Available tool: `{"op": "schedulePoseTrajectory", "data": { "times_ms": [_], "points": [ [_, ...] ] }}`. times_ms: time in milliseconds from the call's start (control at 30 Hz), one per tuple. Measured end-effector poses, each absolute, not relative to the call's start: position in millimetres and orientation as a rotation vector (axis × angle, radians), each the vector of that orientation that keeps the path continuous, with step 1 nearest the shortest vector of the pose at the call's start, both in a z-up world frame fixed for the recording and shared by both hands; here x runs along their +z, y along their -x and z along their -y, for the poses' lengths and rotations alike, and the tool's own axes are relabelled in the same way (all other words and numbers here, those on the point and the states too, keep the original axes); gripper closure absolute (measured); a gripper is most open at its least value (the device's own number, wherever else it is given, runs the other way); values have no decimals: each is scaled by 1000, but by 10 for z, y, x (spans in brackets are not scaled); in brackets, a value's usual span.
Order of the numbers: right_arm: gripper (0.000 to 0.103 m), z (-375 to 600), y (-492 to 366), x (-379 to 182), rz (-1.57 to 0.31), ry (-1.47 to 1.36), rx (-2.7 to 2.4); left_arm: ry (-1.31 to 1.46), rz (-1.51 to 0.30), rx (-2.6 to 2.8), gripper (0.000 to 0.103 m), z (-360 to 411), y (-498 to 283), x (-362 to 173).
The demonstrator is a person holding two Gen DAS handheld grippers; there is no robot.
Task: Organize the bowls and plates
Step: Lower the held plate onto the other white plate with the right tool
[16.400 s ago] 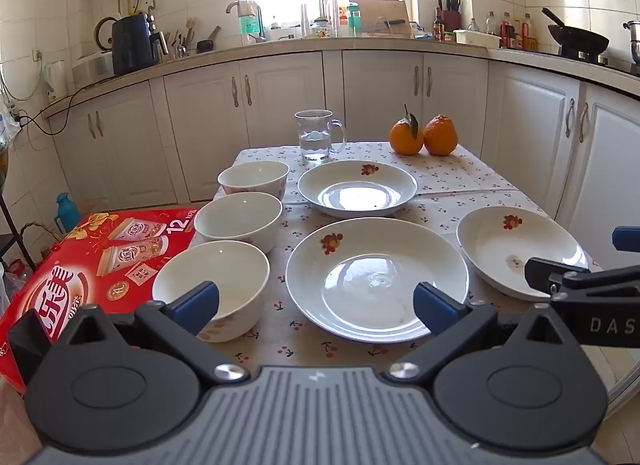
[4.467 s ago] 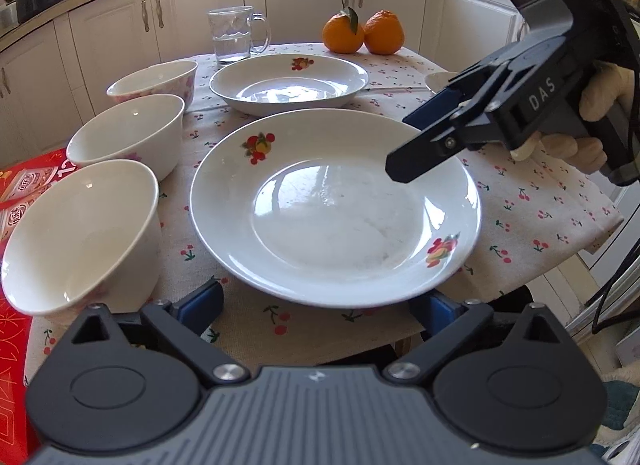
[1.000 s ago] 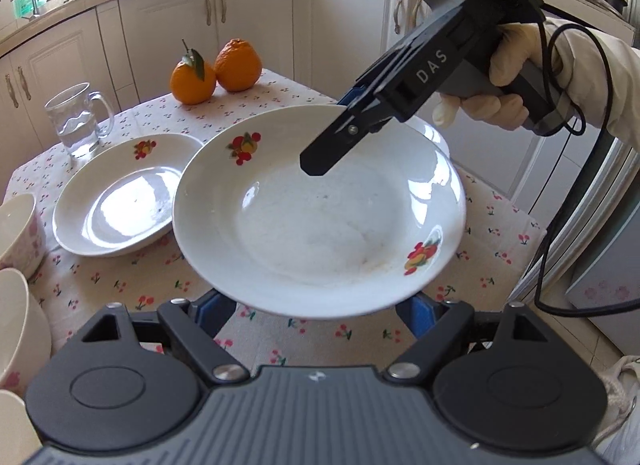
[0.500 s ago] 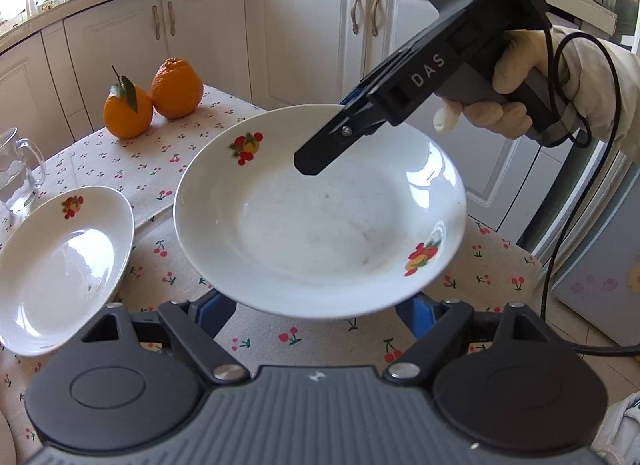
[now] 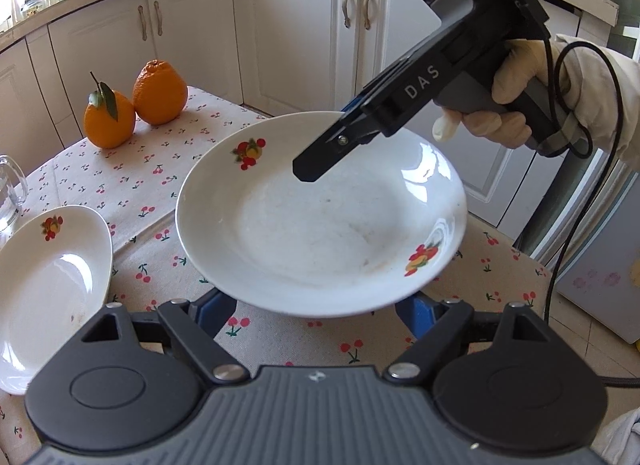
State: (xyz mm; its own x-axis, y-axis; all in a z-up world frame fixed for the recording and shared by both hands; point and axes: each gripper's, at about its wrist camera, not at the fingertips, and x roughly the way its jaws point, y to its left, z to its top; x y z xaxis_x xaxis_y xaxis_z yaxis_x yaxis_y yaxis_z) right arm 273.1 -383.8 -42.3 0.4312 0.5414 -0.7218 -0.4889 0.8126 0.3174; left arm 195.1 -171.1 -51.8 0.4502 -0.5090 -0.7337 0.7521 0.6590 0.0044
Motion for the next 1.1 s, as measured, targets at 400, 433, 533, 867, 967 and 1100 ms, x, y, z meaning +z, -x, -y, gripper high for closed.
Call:
{"op": "schedulePoseTrajectory", "data": {
  "times_ms": [400,433,533,867,967,1100],
  "points": [
    [15,3973,-2768,-555,-940,-88,608,-363,-778,-805,17,1775,-2041,-560],
    [15,3983,-2763,-559,-941,-90,606,-360,-780,-807,17,1775,-2042,-562],
    [15,4008,-2733,-562,-942,-94,599,-358,-777,-809,17,1773,-2043,-565],
    [15,4065,-2615,-528,-939,-106,575,-343,-778,-814,16,1760,-2056,-569],
    [15,4082,-2568,-503,-933,-108,567,-344,-771,-808,15,1766,-2044,-575],
    [15,4093,-2514,-469,-926,-102,548,-332,-770,-804,15,1755,-2043,-585]
  ]
}}
